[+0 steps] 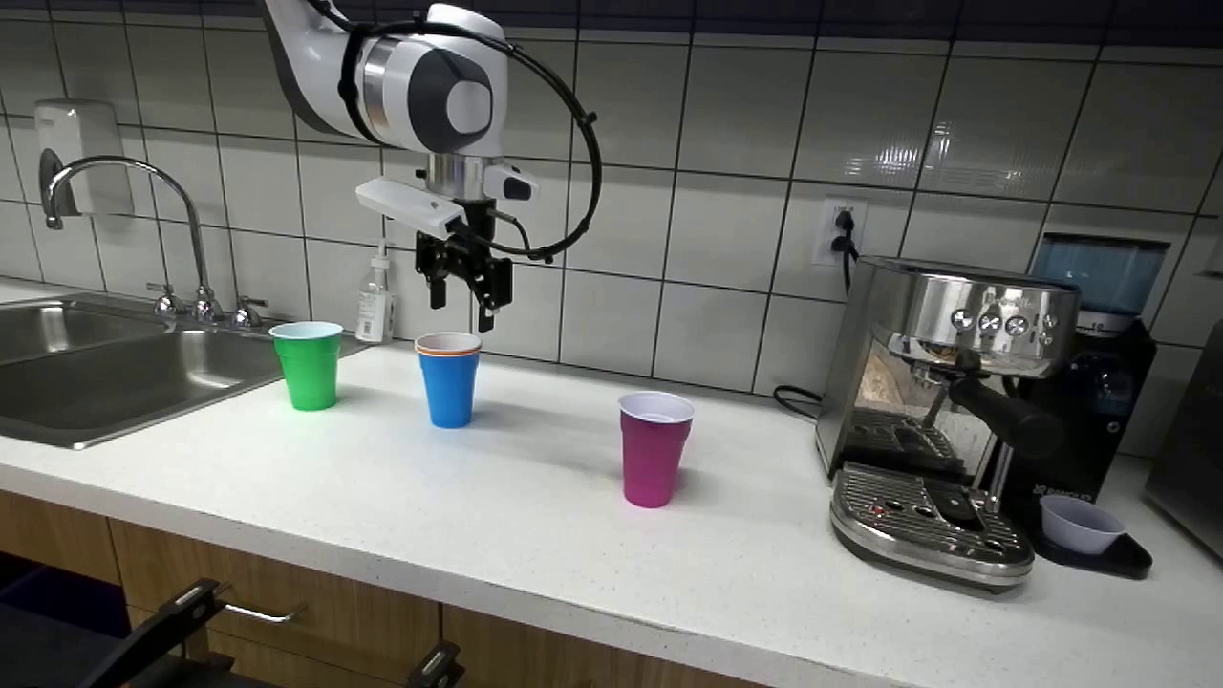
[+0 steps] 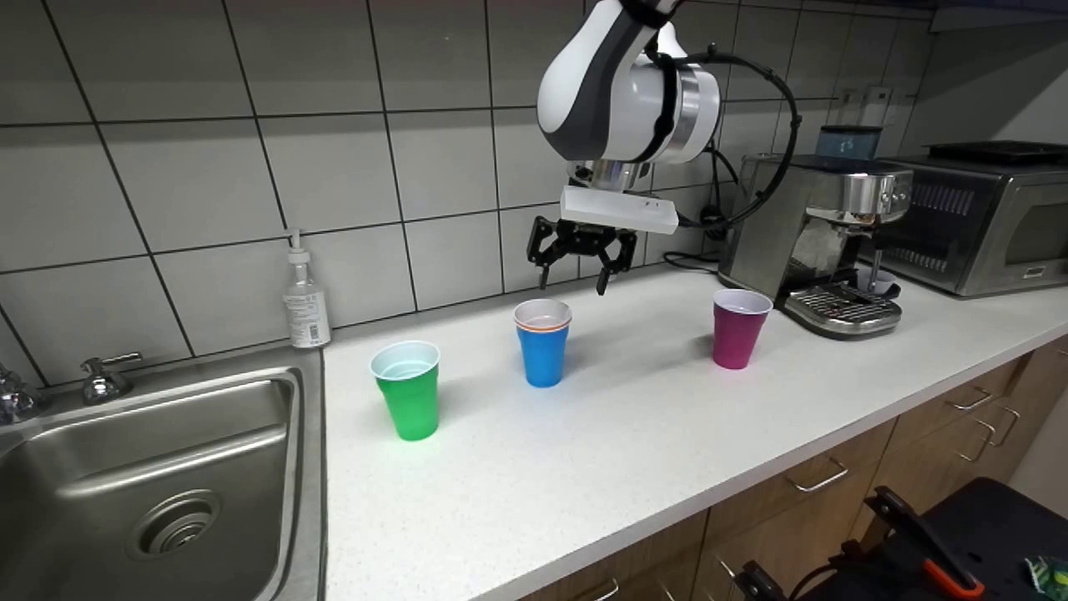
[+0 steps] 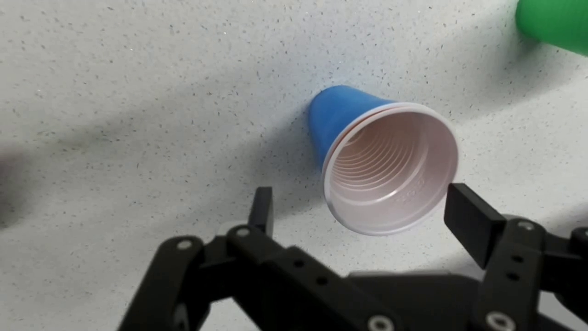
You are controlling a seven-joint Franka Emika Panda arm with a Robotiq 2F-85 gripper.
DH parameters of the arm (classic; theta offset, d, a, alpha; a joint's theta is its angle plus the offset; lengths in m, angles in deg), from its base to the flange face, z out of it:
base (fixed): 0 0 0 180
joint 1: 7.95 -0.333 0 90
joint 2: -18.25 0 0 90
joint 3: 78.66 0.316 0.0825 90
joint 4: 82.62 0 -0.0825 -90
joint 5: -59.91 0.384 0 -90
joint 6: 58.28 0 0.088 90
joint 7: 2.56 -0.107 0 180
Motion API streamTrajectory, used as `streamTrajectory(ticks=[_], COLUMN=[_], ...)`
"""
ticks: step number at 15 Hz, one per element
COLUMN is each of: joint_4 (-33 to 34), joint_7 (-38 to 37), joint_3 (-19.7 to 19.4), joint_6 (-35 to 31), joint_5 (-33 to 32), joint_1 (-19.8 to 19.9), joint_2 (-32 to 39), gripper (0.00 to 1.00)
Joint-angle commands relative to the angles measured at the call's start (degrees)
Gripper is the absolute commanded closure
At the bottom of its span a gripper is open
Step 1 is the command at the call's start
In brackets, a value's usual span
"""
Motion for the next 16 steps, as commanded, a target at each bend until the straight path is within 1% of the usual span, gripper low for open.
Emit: streamTrajectory(ticks=[1, 3, 9, 16], joint_4=[0.1, 0.2, 0.8, 1.5], joint_7=[-0.3, -0.2, -0.2, -1.2], joint_3=[0.7, 0.7, 0.7, 0.3], joint_6=[0.2, -0.6, -4.5, -4.9], joint_5=[-0.3, -0.1, -0.1, -0.9], joint_1=[0.7, 0.7, 0.7, 0.4], joint_2=[-0.1, 0.3, 2.0, 4.0], gripper=[0.04, 0.0, 0.0, 0.0])
